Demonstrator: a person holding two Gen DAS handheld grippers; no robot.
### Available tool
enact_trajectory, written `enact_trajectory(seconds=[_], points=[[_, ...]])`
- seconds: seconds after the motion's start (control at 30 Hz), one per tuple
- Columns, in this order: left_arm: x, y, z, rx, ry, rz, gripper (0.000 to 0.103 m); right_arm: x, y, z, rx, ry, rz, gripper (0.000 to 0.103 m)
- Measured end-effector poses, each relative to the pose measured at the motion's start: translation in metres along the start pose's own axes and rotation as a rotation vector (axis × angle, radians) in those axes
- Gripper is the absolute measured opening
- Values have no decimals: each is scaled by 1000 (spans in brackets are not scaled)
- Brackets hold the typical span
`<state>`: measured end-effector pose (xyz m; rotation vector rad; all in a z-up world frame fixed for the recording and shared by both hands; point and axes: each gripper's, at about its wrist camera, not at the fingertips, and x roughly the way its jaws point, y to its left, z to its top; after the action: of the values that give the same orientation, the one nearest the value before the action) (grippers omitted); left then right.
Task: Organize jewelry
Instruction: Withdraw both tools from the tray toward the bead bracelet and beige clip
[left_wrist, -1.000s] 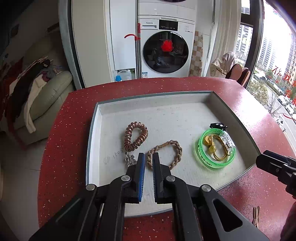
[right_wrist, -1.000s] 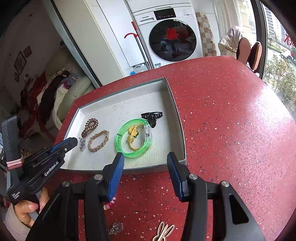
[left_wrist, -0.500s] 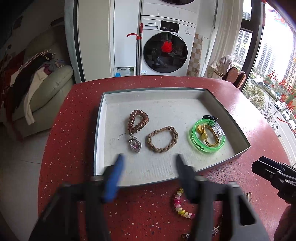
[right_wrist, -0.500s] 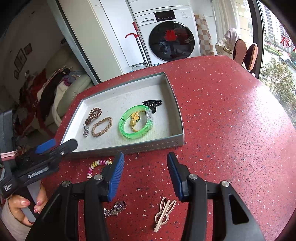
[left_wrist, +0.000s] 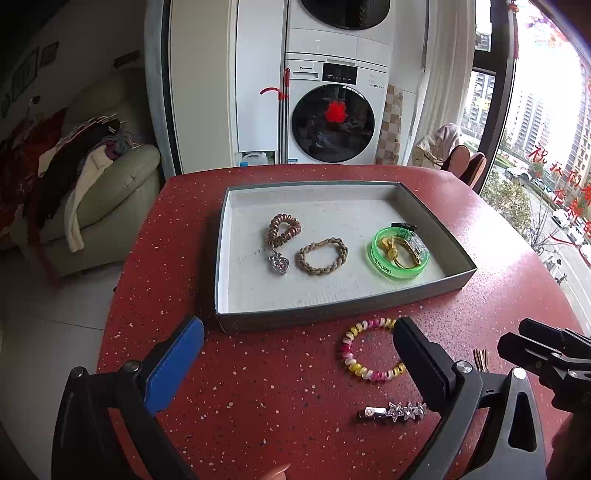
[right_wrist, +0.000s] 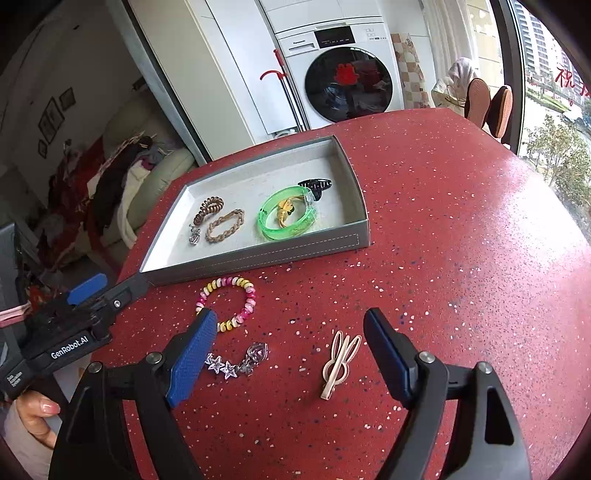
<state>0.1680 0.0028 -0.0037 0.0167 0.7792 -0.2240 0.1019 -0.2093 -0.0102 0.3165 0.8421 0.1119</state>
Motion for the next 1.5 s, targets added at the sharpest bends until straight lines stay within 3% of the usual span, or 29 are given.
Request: enact_trajectory(seconds=[0.07, 0.33, 0.7, 0.93, 1.2, 1.43, 1.5], points=[[-5, -1, -7, -4, 11, -16, 103, -7, -2, -5, 14, -19, 10, 103], [-20, -15, -32, 11, 58, -68, 103, -22, -3, -17, 16, -49, 11, 103], [-26, -18, -61, 26, 115, -2, 103, -17, -19, -36, 43, 61, -34, 103], [-19, -9, -72, -28, 178, -8, 103, -16, -29, -47, 65, 82, -73, 103], [-16, -5, -70, -57, 202, 19, 103, -11, -33, -50, 46, 100, -108, 103], [-6, -6, -47, -75, 193, 18, 103, 0, -30, -45, 29, 119, -128, 103], [-1, -9, -39, -67, 191, 17, 103, 4, -28, -43, 17, 126, -130, 96]])
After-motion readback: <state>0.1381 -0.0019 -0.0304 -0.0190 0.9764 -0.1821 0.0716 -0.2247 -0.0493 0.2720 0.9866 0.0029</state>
